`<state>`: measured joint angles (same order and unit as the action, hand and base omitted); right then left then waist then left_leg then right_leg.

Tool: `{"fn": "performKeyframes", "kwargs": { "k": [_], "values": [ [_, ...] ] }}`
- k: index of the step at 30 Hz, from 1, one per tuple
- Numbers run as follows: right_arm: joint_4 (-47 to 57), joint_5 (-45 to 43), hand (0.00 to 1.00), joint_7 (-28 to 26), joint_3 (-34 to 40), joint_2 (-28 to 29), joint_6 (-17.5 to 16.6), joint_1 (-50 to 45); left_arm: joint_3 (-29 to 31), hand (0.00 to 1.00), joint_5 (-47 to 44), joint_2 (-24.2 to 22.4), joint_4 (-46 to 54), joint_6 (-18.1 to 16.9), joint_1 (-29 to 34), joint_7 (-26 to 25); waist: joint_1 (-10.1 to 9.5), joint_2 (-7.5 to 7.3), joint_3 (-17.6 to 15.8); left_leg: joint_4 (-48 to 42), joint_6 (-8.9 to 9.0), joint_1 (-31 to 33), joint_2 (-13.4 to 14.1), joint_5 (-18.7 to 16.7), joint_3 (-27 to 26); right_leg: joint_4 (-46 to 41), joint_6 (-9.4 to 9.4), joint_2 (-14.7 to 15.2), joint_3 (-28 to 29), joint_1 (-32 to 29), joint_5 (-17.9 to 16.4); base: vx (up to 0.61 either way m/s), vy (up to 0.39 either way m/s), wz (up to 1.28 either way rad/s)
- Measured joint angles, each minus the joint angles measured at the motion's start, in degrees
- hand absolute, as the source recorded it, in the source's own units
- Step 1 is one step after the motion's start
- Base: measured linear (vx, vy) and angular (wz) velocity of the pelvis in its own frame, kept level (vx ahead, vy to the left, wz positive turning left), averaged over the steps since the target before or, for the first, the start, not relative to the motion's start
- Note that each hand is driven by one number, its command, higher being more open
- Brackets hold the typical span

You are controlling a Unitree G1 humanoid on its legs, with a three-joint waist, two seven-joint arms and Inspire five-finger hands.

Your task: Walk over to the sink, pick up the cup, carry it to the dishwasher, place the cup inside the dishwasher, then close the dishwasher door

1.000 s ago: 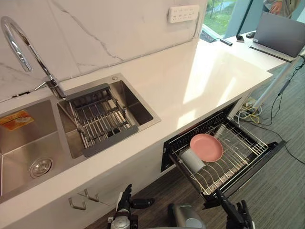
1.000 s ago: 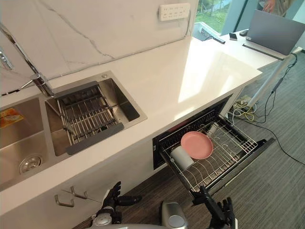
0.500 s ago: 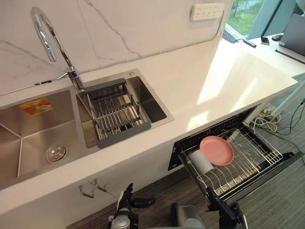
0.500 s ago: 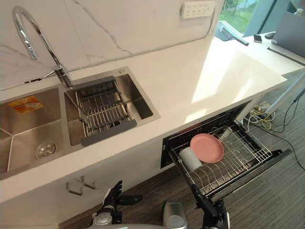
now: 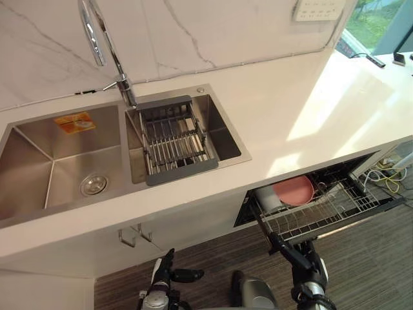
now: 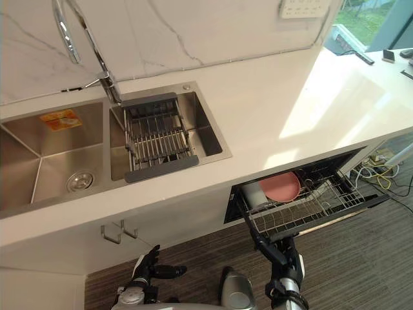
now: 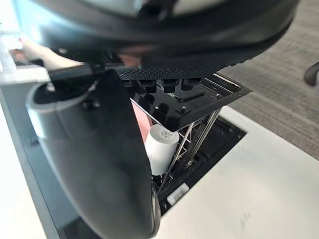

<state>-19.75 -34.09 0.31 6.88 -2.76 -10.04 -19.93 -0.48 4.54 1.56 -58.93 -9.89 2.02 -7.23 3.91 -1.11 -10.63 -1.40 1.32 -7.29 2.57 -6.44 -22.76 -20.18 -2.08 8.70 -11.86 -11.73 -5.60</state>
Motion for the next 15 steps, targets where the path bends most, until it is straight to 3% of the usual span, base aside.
{"fn": "performKeyframes", "kwargs": {
  "k": [6,15],
  "values": [
    [-2.0,0.5,1.0,1.8,0.0,-3.0,0.0,5.2,0.0,1.0,0.0,1.4,-0.5,-0.1,0.0,0.0,-0.33,1.36,0.1,0.6,-0.57,2.1,-0.7,1.4,3.6,0.8,-0.29,1.3,-3.1,0.0,0.5,0.02,-0.016,0.3],
    [-9.5,9.1,1.0,3.8,-2.6,-11.8,1.3,12.7,0.0,1.0,-0.1,3.0,-1.6,-0.4,0.2,0.8,-1.39,1.78,0.0,1.5,-1.13,5.1,-1.2,3.7,9.8,3.6,-0.39,2.4,-8.5,1.2,2.2,-0.02,-0.015,0.31]
  ]
}}
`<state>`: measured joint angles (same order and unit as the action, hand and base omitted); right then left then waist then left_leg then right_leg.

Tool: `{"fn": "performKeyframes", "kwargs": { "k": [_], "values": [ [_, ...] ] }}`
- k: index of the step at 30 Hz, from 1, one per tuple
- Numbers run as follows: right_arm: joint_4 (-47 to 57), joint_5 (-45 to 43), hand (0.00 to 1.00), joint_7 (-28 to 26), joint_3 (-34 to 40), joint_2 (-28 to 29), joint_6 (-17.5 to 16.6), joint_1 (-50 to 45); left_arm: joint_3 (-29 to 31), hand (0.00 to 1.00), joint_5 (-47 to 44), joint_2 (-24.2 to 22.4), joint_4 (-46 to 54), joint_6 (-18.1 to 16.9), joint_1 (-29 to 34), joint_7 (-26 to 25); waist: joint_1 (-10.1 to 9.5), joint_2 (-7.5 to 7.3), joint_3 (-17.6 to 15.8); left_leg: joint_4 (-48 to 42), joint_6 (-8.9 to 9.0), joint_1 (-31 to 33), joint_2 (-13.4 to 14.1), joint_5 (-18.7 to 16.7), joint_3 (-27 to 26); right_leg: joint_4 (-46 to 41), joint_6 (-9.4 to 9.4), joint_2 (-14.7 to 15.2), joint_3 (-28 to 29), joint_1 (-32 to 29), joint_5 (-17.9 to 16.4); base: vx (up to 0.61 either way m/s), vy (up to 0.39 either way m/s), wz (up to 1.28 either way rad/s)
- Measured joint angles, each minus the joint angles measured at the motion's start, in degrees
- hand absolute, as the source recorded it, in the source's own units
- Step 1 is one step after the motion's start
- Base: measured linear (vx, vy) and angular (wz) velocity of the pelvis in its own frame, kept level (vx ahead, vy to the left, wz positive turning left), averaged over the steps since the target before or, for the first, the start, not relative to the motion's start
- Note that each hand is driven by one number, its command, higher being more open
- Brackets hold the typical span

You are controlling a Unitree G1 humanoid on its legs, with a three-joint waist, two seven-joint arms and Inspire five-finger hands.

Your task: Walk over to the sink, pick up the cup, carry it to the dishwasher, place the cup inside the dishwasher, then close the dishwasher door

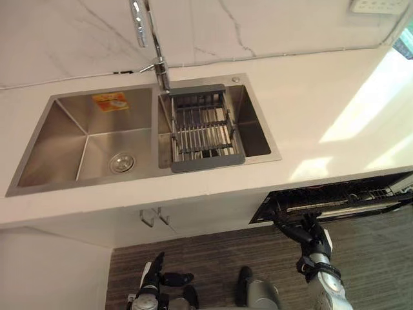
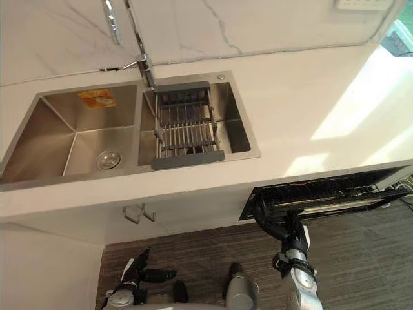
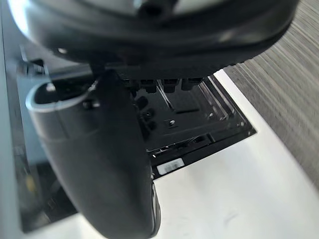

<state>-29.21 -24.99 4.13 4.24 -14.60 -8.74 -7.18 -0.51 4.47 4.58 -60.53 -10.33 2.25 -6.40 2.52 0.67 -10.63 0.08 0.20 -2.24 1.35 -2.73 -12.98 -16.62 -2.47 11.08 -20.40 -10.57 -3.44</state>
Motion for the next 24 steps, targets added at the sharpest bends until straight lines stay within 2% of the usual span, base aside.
{"fn": "performKeyframes", "kwargs": {
  "k": [5,7,10,17,24],
  "values": [
    [-4.0,3.2,1.0,0.0,-5.3,-5.1,1.9,5.6,-0.8,1.0,0.0,0.1,0.0,-0.2,0.0,0.5,-0.2,0.42,-0.2,0.0,0.33,0.5,0.3,0.3,1.2,1.6,0.32,-0.3,-1.2,0.9,0.8,-0.04,-0.001,0.12],
    [-6.2,5.4,1.0,-0.3,-10.9,-8.7,2.5,10.0,-1.1,1.0,0.0,0.1,0.0,-0.6,-0.1,0.7,-0.37,0.75,-0.4,-0.1,0.7,1.2,0.9,0.6,1.2,3.8,0.41,-1.2,-1.2,0.9,1.8,-0.05,-0.006,-0.06],
    [-6.4,9.0,1.0,-2.6,-16.6,-11.1,3.4,13.3,-1.2,1.0,0.0,0.0,0.1,-1.0,-0.5,1.5,-1.69,1.09,-0.6,-0.4,0.78,1.7,1.7,1.3,1.1,5.9,1.22,-2.7,-1.3,1.2,3.0,-0.01,-0.027,-0.07],
    [-7.2,15.4,1.0,-4.5,-22.4,-17.5,4.0,15.8,-1.4,1.0,0.0,-0.1,0.0,-1.3,-0.6,1.7,-1.84,1.78,-1.0,-0.1,1.68,1.8,3.3,2.1,2.0,8.2,2.0,-4.8,-2.7,2.8,3.5,-0.01,-0.052,0.04],
    [-7.5,16.2,1.0,-5.6,-22.5,-17.7,4.0,16.2,-2.1,1.0,0.0,-0.1,0.1,-1.3,-0.8,1.8,-1.83,2.05,-1.2,0.0,2.63,2.0,4.6,2.7,3.0,10.3,2.45,-6.3,-3.6,3.8,3.8,-0.01,-0.049,0.06]
  ]
}}
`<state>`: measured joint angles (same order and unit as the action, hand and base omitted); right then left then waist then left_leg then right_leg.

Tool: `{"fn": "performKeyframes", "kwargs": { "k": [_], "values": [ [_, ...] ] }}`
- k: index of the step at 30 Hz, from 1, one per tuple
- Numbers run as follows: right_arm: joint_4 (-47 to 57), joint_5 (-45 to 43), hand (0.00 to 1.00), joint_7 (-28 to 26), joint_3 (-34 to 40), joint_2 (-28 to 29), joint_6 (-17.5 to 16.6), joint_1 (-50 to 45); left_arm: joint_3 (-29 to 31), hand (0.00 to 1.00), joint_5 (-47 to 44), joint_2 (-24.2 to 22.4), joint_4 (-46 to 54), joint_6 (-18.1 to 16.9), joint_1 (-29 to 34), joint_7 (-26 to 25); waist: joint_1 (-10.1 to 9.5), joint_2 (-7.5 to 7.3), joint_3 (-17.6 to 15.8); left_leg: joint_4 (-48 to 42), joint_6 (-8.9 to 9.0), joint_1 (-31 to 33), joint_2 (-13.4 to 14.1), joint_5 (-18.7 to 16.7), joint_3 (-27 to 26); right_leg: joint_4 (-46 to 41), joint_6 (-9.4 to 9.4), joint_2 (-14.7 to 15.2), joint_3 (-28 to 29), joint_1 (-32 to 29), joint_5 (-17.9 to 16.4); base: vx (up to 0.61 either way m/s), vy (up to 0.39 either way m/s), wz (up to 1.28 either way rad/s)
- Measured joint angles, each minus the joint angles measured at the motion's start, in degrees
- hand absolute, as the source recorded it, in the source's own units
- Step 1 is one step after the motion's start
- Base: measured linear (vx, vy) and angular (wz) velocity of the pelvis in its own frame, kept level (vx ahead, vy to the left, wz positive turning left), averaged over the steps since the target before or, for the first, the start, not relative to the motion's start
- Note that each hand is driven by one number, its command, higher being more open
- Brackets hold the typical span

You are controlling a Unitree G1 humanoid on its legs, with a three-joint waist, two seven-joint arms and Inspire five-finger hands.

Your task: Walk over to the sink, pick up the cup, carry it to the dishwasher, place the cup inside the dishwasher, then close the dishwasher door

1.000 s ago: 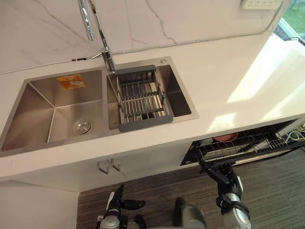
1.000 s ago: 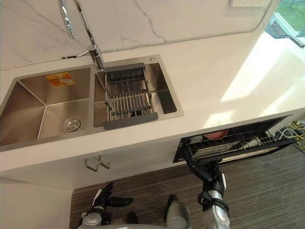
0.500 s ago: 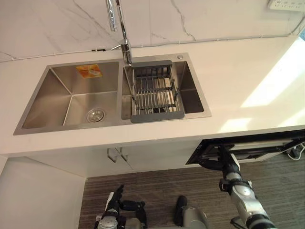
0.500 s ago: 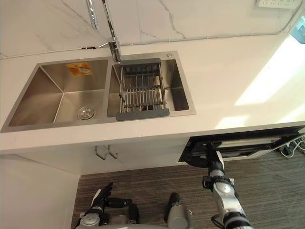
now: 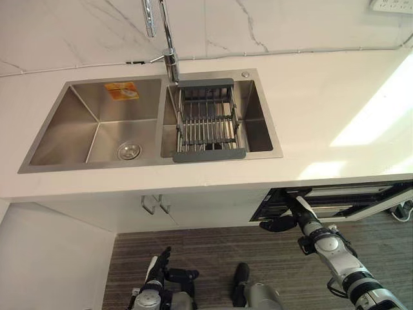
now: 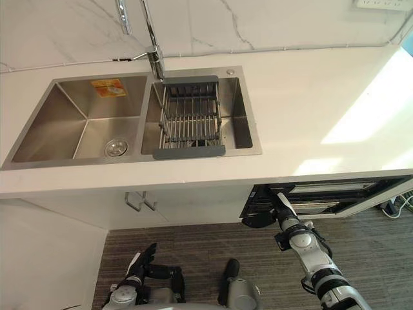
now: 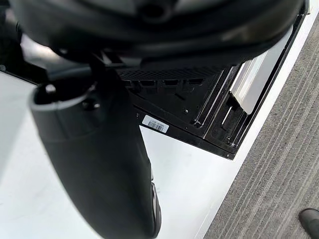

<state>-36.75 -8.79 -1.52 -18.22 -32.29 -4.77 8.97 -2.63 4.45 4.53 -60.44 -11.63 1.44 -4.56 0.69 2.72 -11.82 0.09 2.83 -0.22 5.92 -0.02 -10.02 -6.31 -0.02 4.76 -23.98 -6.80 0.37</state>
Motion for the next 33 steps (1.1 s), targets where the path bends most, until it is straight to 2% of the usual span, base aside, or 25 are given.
{"fn": "performKeyframes", "kwargs": {
  "k": [5,10,16,20,22,24,28,33],
  "values": [
    [0.7,0.3,1.0,-1.6,2.7,0.1,0.0,-0.9,0.0,1.0,0.0,-0.1,0.1,0.1,-0.1,0.0,0.42,0.3,-0.2,0.2,0.35,-0.2,0.4,0.3,1.2,1.2,0.49,-0.6,-1.1,1.2,0.3,0.01,-0.036,0.11],
    [7.0,1.2,1.0,-2.9,9.8,2.1,0.0,-7.5,0.1,1.0,0.0,-0.4,0.4,0.5,-0.2,0.0,0.47,1.01,-0.4,1.0,0.46,-0.9,0.4,0.4,1.7,1.4,0.5,-0.7,-1.4,1.8,0.3,0.02,-0.006,0.05],
    [12.2,1.2,1.0,-3.3,18.0,11.8,-1.5,-15.6,0.1,1.0,0.0,-0.4,0.2,1.5,0.0,0.0,1.7,0.81,-0.3,1.6,0.65,-3.8,0.2,-0.4,1.2,1.4,-0.14,-0.8,-0.9,4.2,-0.2,0.04,0.004,-0.02],
    [12.5,1.6,1.0,-3.4,18.8,16.7,-2.2,-19.2,0.1,1.0,0.0,-0.2,0.1,1.7,0.2,0.0,1.69,-0.17,0.6,1.3,0.73,-4.1,0.2,-1.0,0.6,1.5,-0.2,-0.8,-0.3,4.3,-0.3,0.01,0.013,-0.08],
    [8.9,1.8,1.0,-3.3,19.7,20.3,-2.4,-20.6,0.1,1.0,0.0,0.1,0.0,2.1,0.3,0.0,1.69,-1.08,1.3,1.2,0.8,-4.7,0.3,-1.3,0.2,1.7,-0.21,-0.8,0.1,5.0,-0.3,0.01,0.006,-0.09],
    [4.1,2.5,1.0,-3.0,20.5,21.8,-2.4,-20.8,0.1,1.0,0.0,0.1,0.0,2.2,0.9,0.0,1.65,-1.39,2.5,1.2,0.82,-4.9,0.3,-1.6,-0.2,1.8,-0.23,-0.8,0.4,5.0,-0.3,0.02,0.003,-0.09],
    [-8.3,5.2,1.0,-1.6,24.5,23.7,-2.1,-20.7,0.4,1.0,-0.1,0.1,-0.2,2.6,1.3,0.1,1.6,-1.28,3.8,1.3,1.08,-5.5,0.2,-1.9,-0.4,1.8,-0.33,-0.8,0.5,5.5,-0.3,0.0,0.001,-0.01],
    [-16.3,5.5,1.0,-0.1,29.3,24.8,-1.5,-20.9,2.6,1.0,-0.5,0.1,-0.5,2.7,1.8,0.1,1.67,-1.32,4.3,1.5,1.09,-6.2,0.3,-1.9,-0.4,1.8,-0.41,-0.8,0.5,6.1,-0.5,0.0,0.0,0.0]
  ]
}}
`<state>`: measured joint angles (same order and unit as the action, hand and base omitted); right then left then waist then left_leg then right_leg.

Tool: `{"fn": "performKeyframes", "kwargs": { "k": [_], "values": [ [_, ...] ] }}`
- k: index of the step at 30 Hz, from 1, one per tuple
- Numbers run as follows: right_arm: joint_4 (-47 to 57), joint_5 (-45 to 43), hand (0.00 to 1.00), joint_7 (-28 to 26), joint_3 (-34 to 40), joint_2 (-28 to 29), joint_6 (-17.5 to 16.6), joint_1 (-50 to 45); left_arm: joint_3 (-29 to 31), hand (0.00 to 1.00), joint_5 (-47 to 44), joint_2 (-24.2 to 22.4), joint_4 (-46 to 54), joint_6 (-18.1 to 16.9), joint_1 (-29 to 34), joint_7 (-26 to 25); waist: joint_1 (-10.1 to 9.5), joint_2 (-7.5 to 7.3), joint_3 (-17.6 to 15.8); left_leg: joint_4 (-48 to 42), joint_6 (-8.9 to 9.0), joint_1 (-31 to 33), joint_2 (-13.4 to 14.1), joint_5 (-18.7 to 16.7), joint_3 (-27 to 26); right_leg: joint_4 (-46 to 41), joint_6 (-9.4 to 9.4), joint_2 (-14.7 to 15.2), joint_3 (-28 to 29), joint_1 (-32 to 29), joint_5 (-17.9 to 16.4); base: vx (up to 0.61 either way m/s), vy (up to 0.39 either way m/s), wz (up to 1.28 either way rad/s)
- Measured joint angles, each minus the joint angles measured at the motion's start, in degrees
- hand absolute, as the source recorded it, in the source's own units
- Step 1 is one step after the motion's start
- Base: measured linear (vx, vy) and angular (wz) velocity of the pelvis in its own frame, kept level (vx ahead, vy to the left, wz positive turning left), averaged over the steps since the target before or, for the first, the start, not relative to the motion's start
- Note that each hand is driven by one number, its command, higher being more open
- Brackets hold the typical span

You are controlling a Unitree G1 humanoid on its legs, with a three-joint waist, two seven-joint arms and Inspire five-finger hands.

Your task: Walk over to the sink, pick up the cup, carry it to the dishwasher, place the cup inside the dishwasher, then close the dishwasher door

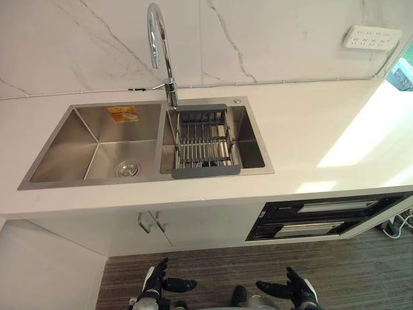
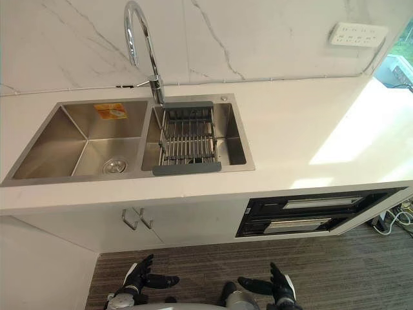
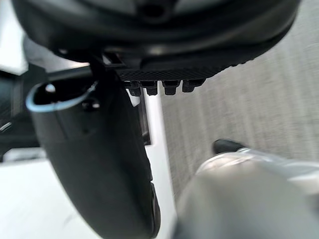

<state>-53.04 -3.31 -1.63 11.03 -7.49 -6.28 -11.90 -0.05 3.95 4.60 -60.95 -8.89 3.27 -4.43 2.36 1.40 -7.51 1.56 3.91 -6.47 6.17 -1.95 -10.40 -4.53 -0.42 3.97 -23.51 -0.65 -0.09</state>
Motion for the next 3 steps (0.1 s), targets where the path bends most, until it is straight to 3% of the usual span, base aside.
{"fn": "performKeyframes", "kwargs": {
  "k": [3],
  "values": [
    [-0.6,-0.3,1.0,0.6,0.1,0.3,0.3,-0.1,0.4,1.0,-0.7,0.0,0.0,0.2,0.2,0.0,0.0,-0.14,0.2,0.0,0.0,-0.2,-0.1,0.0,0.2,0.0,0.0,0.1,-0.2,0.4,0.0,-0.01,-0.002,0.03]
  ]
}}
